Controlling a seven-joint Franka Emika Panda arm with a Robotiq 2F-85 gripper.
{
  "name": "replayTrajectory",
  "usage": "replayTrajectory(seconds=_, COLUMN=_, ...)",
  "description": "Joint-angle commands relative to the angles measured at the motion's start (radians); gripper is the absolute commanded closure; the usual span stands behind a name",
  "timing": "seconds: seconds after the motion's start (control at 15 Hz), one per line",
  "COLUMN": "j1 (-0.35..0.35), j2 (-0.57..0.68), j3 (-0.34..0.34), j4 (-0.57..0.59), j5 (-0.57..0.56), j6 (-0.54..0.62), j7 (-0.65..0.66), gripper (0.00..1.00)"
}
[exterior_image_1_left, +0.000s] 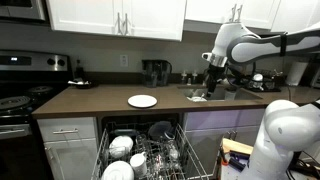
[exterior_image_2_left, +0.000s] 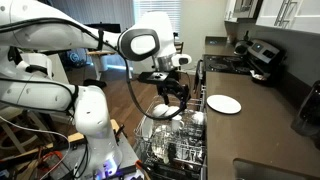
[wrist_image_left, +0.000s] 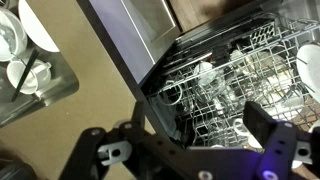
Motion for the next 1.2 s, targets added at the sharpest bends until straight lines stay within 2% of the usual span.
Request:
replayTrajectory(seconds=0.0, j1=0.008, j2=-0.001, j3=-0.005, j4=0.003, j5=-0.005, j6=-0.006, j7=0.005, gripper=0.0)
replayTrajectory(seconds=0.33, j1=0.008, j2=-0.001, j3=-0.005, j4=0.003, j5=-0.005, j6=-0.006, j7=0.005, gripper=0.0)
replayTrajectory(seconds=0.47, j1=0.037, j2=-0.005, j3=0.015, j4=0.001, j5=0.008, j6=0.0, j7=0.005, gripper=0.0)
replayTrajectory(seconds=0.8, j1=0.173, j2=0.013, j3=0.11, j4=0.006, j5=0.044, j6=-0.001, j7=0.02, gripper=0.0)
replayTrajectory(seconds=1.13, j1=0.328, j2=0.099, j3=0.229, j4=0.027, j5=0.149, j6=0.01, j7=0.092, gripper=0.0)
